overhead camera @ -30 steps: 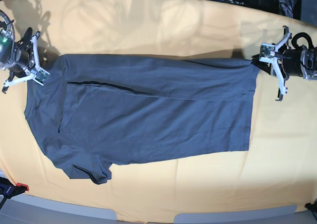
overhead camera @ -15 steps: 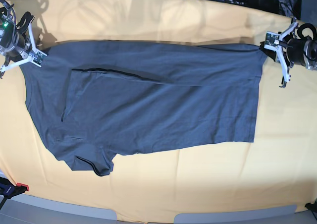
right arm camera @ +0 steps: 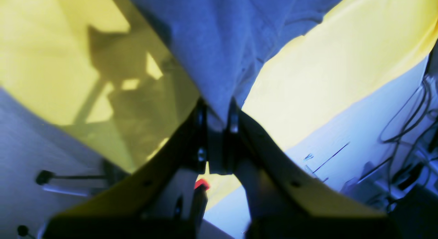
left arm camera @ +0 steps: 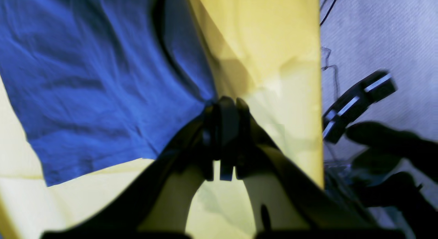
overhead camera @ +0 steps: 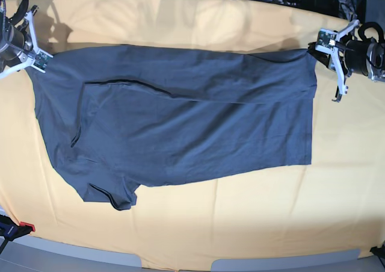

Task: Fold the T-shirt properly
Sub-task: 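Pull the folded edge back toward the shirt's collar side with both grippers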

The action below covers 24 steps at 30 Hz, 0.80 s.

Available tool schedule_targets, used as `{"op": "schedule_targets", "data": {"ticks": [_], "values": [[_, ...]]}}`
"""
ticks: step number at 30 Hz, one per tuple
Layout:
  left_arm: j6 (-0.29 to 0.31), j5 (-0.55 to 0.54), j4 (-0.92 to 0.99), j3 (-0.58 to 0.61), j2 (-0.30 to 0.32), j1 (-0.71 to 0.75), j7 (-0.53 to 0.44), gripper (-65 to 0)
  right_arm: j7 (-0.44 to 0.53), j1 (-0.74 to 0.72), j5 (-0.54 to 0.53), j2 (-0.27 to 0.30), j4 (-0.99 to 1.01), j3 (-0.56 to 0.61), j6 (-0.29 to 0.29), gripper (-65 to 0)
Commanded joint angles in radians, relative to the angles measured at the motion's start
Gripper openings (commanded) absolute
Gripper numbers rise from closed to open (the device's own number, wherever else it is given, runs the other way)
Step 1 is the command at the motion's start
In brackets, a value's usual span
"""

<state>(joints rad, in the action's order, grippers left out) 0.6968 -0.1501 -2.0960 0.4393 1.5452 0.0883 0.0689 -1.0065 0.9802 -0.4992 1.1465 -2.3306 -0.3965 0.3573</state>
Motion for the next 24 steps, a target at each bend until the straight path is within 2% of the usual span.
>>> {"op": "schedule_targets", "data": {"ticks": [1, 3, 7, 9, 12, 16, 24], "values": [[0.001, -0.020, -0.010, -0.012, 0.008, -0.011, -0.004, -65.0, -0.011, 0.020, -0.015, 0.000, -0.023, -0.048, 0.014, -65.0], [0.001, -0.021, -0.010, -0.012, 0.008, -0.011, 0.004, -65.0, -0.022, 0.056, -0.056, -0.046, -0.026, -0.131, 0.073, -65.0], [0.001, -0.057, -0.019, -0.012, 0.008, -0.011, 0.003, -65.0, -0.026, 0.096, -0.067, -0.160, -0.026, -0.269, 0.200, -65.0], [0.001, -0.073, -0.035, -0.012, 0.008, -0.011, 0.003, -65.0, -0.026, 0.125, -0.105, -0.183, -0.026, -0.311, 0.202, -65.0], [0.001, -0.076, -0.072, -0.012, 0.008, -0.011, 0.003, -65.0, -0.003, 0.159, -0.103, -0.205, -0.026, -0.320, 0.218, -65.0], [0.001, -0.121, -0.123, -0.012, 0.008, -0.011, 0.012, -65.0, 0.062, 0.186, -0.096, -0.204, 0.039, -0.317, 0.208, -65.0], [0.001, -0.147, -0.133, 0.005, 0.008, -0.011, 0.098, -65.0, 0.060, 0.189, -0.108, -0.204, 0.100, -0.317, 0.227, -65.0]]}}
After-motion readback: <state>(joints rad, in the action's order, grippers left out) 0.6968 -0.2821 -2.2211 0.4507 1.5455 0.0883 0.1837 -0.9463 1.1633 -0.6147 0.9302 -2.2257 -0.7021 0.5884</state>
